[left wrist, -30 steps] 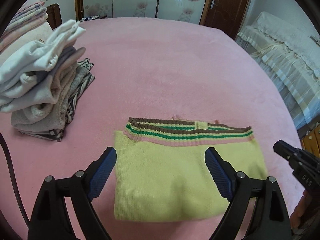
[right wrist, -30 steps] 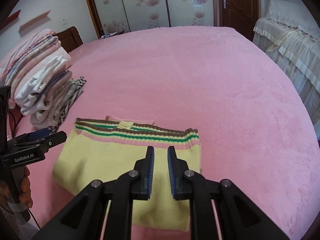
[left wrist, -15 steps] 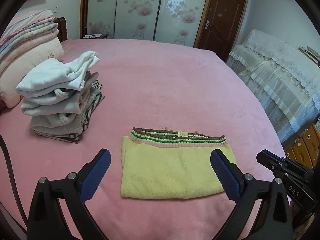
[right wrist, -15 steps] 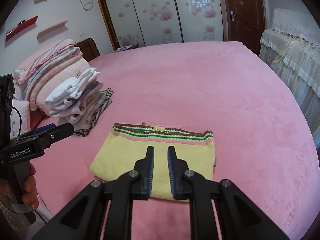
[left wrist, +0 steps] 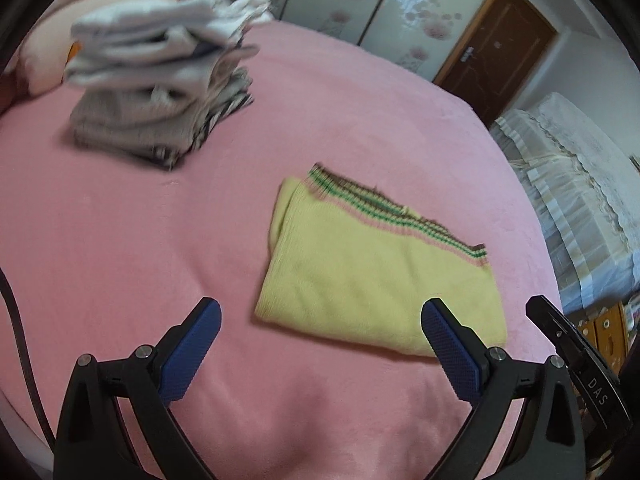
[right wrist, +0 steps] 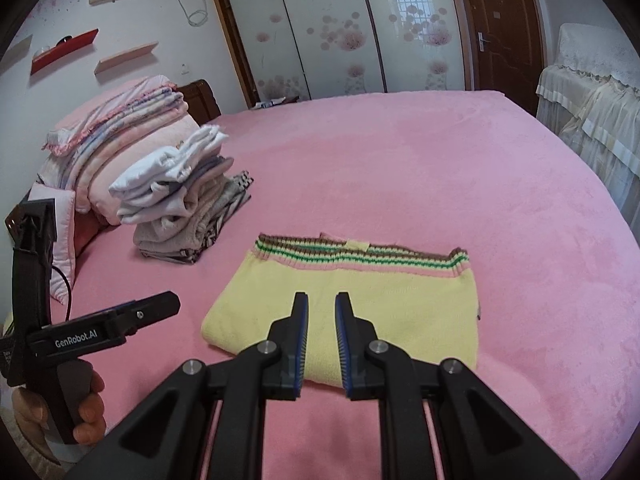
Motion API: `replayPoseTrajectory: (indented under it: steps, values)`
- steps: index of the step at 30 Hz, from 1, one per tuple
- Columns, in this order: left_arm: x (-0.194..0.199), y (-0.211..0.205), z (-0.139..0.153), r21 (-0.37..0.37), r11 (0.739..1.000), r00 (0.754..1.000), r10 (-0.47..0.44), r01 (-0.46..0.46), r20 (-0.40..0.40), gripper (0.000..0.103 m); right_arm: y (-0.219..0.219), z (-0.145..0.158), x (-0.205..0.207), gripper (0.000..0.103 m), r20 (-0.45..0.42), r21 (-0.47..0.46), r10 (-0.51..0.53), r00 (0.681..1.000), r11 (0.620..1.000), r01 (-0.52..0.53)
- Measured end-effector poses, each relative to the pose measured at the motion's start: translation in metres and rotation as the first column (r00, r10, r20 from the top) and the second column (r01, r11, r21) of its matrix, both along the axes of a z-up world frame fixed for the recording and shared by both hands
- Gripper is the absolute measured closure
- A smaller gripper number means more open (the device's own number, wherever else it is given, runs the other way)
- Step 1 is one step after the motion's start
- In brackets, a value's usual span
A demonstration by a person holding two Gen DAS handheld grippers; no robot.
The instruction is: Fold small clothes
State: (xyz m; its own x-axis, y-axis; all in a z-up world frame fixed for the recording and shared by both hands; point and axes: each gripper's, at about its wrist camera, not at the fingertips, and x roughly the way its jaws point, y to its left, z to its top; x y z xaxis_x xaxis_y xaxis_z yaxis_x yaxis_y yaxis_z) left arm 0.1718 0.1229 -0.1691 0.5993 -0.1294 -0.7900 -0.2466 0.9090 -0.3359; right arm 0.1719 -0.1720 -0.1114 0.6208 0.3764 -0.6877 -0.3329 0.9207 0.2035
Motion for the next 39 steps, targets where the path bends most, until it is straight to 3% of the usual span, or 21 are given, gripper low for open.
replayPoseTrajectory:
  steps: [5, 12, 23, 27, 32, 39]
  values:
    - [-0.004, 0.005, -0.034, -0.058, 0.997, 0.998, 0.042, -0.045, -0.049, 0.004, 0.001, -0.026, 0.005, 0.09, -0.051, -0.004, -0.007, 0.999, 1.0, 0.007]
    - [0.002, 0.001, -0.071, -0.231, 0.971, 0.994, 0.037, -0.061, -0.104, 0.005, 0.003, -0.052, 0.008, 0.09, -0.096, -0.016, -0.007, 0.995, 1.0, 0.006]
    - [0.013, -0.011, -0.101, -0.328, 0.941, 0.99, 0.036, -0.079, -0.137, 0.006, 0.01, -0.06, 0.012, 0.09, -0.091, -0.034, 0.007, 0.996, 0.999, -0.01]
    - [0.016, -0.006, -0.108, -0.385, 0.919, 0.991, 0.038, -0.085, -0.128, 0.007, 0.011, -0.063, 0.013, 0.09, -0.094, -0.031, 0.008, 0.996, 0.999, -0.011]
    - [0.019, -0.003, -0.119, -0.49, 0.868, 0.995, 0.049, -0.084, -0.084, 0.008, 0.01, -0.066, 0.015, 0.09, -0.095, -0.014, 0.003, 0.995, 1.0, -0.004]
    - [0.03, 0.0, -0.13, -0.579, 0.809, 0.995, 0.097, -0.097, -0.031, 0.008, 0.013, -0.068, 0.015, 0.092, -0.086, -0.024, 0.008, 0.996, 1.0, -0.01]
